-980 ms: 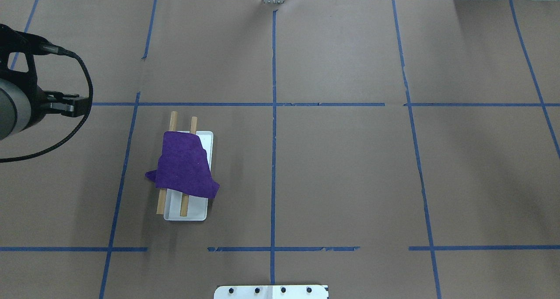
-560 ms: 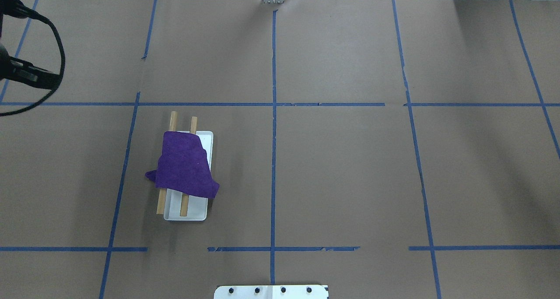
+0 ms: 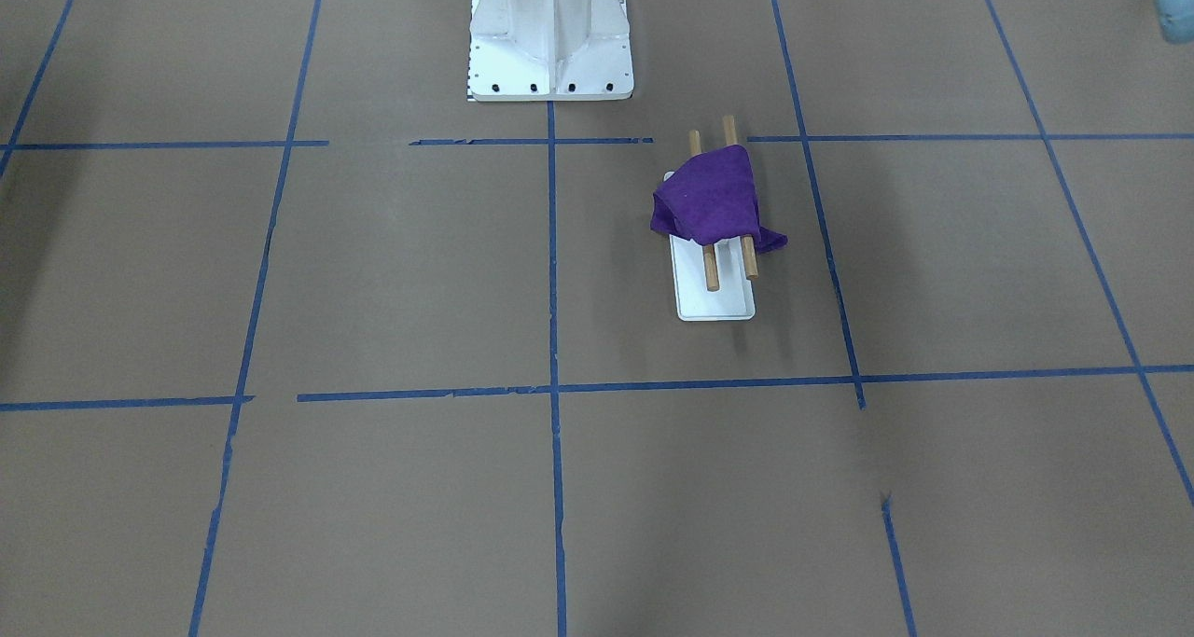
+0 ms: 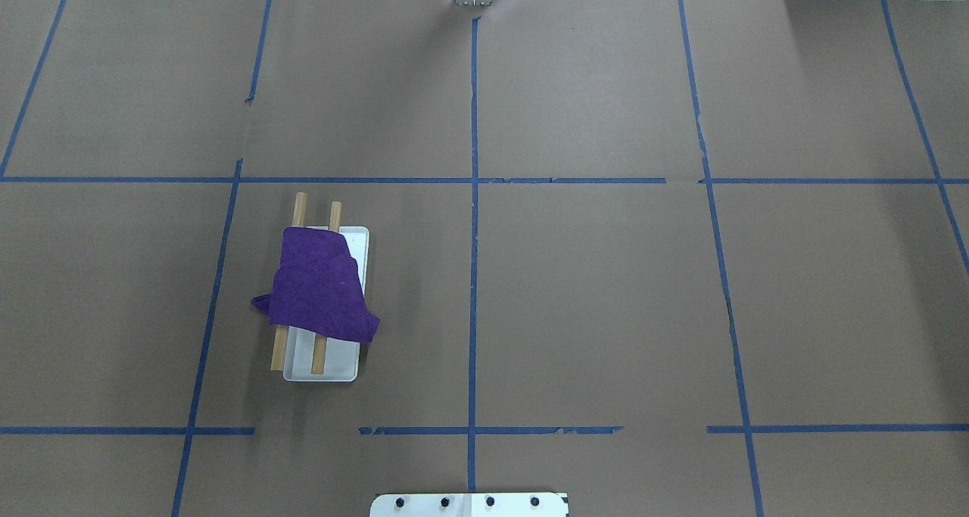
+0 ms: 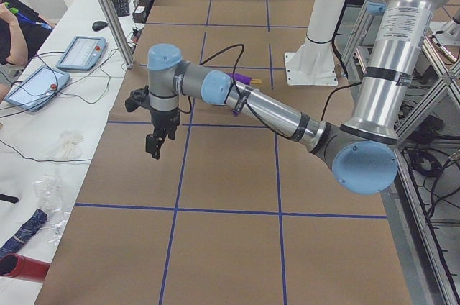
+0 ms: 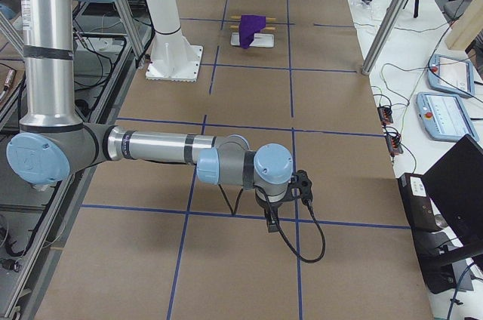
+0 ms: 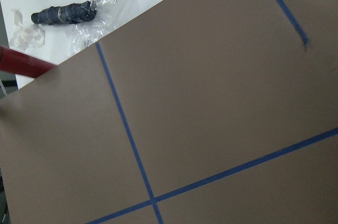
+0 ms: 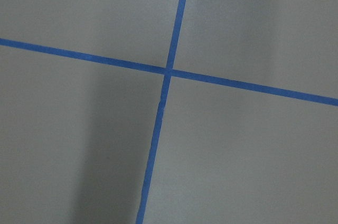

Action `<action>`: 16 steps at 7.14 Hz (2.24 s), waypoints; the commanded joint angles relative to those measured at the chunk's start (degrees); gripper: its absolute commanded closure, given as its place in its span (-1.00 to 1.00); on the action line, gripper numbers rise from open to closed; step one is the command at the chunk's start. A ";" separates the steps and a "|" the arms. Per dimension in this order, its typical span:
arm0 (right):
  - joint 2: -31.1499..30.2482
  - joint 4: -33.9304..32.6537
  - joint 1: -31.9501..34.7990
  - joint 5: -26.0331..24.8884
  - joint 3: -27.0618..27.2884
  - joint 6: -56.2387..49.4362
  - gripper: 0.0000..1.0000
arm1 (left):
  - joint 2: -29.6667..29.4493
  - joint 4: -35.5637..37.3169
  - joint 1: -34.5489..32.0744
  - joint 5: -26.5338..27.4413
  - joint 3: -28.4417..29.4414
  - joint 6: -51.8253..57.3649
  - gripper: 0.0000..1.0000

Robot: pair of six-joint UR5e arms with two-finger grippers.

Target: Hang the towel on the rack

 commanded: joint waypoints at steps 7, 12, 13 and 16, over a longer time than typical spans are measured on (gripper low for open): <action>-0.26 0.97 0.07 0.22 -0.94 5.41 -1.00 | 13.04 -7.58 -4.45 -10.38 6.10 -6.82 -1.00; -0.26 0.97 0.07 0.13 -1.29 5.50 -1.00 | 13.04 -7.75 -4.45 -10.38 5.75 -6.82 -1.00; -0.26 0.97 0.07 0.13 -1.29 5.41 -1.00 | 13.04 -7.75 -4.45 -10.38 5.75 -6.82 -1.00; -0.17 1.06 0.07 0.04 -1.38 5.41 -1.00 | 12.95 -7.93 -4.45 -10.38 5.84 -6.82 -1.00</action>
